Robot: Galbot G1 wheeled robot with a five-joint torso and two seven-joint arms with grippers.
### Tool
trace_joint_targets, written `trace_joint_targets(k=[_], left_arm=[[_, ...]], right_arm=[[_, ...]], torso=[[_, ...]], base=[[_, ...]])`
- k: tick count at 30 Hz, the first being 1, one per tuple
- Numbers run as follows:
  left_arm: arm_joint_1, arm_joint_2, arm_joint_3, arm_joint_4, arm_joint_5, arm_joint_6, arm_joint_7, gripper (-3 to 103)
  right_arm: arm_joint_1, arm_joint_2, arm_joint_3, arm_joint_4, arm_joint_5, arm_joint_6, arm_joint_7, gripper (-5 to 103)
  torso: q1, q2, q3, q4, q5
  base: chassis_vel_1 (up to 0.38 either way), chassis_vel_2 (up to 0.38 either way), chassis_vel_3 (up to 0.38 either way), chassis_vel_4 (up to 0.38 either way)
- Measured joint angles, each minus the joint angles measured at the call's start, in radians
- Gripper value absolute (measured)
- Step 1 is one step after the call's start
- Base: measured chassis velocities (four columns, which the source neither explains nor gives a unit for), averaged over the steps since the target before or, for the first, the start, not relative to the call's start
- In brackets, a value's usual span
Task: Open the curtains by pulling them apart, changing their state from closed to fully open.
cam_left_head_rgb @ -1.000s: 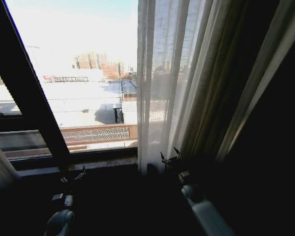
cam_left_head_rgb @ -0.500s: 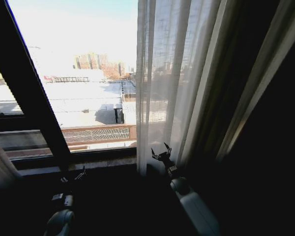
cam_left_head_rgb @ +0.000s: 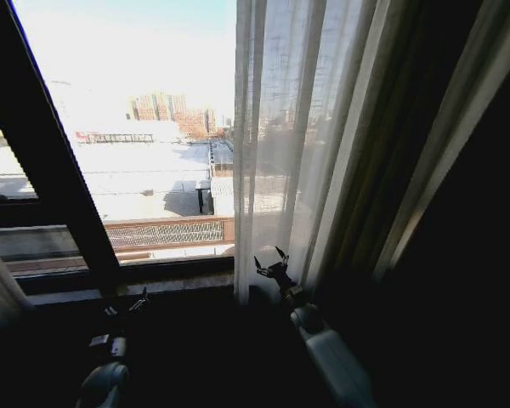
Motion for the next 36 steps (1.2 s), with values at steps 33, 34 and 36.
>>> trace_joint_targets(k=[33,34,36], left_arm=[[0.0,0.0,0.0,0.0,0.0,0.0,0.0,100],[0.0,0.0,0.0,0.0,0.0,0.0,0.0,100],[0.0,0.0,0.0,0.0,0.0,0.0,0.0,100]], right_arm=[[-0.078,0.011,-0.02,0.072,0.033,0.053,-0.028,100],[-0.078,0.011,-0.02,0.074,0.033,0.058,-0.026,100],[-0.08,0.01,-0.02,0.079,0.035,0.061,-0.026,100]], torso=[[0.0,0.0,0.0,0.0,0.0001],[0.0,0.0,0.0,-0.0001,0.0002],[0.0,0.0,0.0,-0.0001,0.0001]], base=[[-0.058,0.028,0.06,-0.03],[0.0,0.0,0.0,0.0],[0.0,0.0,0.0,0.0]])
